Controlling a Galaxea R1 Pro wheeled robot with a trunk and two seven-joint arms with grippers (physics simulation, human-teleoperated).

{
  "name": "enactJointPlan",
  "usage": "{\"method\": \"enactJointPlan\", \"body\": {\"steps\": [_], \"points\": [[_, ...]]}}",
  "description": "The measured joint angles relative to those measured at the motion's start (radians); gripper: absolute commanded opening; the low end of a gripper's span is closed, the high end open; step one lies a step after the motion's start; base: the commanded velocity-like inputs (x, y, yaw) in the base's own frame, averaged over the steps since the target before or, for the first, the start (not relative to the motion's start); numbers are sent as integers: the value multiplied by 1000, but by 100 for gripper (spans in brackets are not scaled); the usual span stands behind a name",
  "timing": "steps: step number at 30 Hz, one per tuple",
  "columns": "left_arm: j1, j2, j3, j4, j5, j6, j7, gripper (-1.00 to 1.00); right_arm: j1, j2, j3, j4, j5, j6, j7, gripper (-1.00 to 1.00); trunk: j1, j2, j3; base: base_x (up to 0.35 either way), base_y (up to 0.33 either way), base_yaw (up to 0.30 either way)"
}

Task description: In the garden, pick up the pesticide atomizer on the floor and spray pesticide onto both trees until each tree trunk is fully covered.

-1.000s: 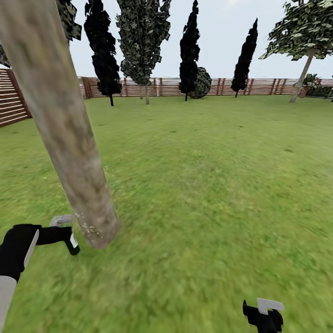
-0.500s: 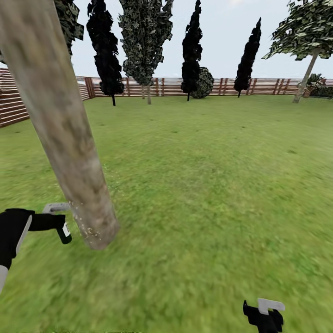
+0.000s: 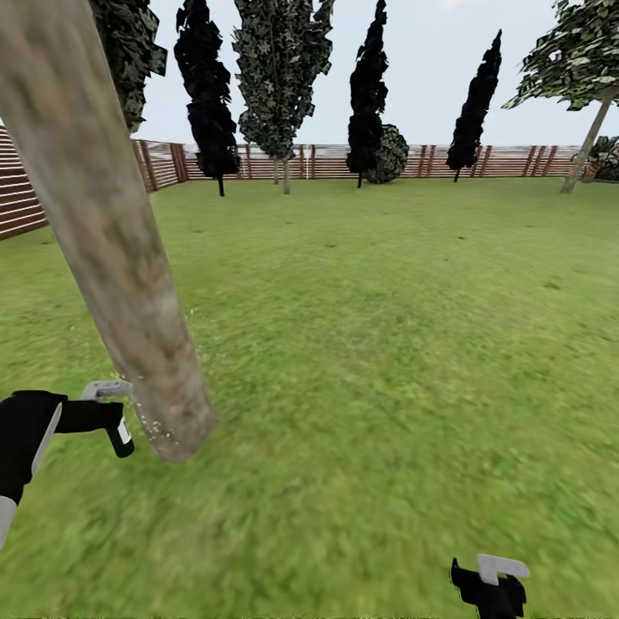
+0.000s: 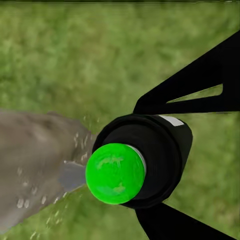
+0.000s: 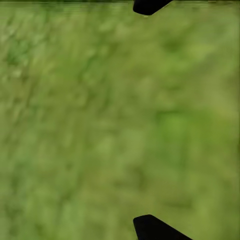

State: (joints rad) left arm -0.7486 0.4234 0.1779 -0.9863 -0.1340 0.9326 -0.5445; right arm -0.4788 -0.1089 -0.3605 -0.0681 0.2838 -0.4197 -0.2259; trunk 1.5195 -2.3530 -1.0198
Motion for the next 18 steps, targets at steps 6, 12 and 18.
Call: {"method": "enactJointPlan", "body": {"steps": [6, 12, 18], "points": [[-1, 0, 0, 0, 1, 0, 0, -100, 0, 0, 0, 0, 0, 0, -1, 100, 0, 0, 0, -6, -276, 43], [-2, -2, 0, 0, 0, 0, 0, -100, 0, 0, 0, 0, 0, 0, -1, 100, 0, 0, 0, 0, -276, 268], [0, -5, 0, 0, 1, 0, 0, -100, 0, 0, 0, -1, 0, 1, -1, 100, 0, 0, 0, 0, -276, 271]]}}
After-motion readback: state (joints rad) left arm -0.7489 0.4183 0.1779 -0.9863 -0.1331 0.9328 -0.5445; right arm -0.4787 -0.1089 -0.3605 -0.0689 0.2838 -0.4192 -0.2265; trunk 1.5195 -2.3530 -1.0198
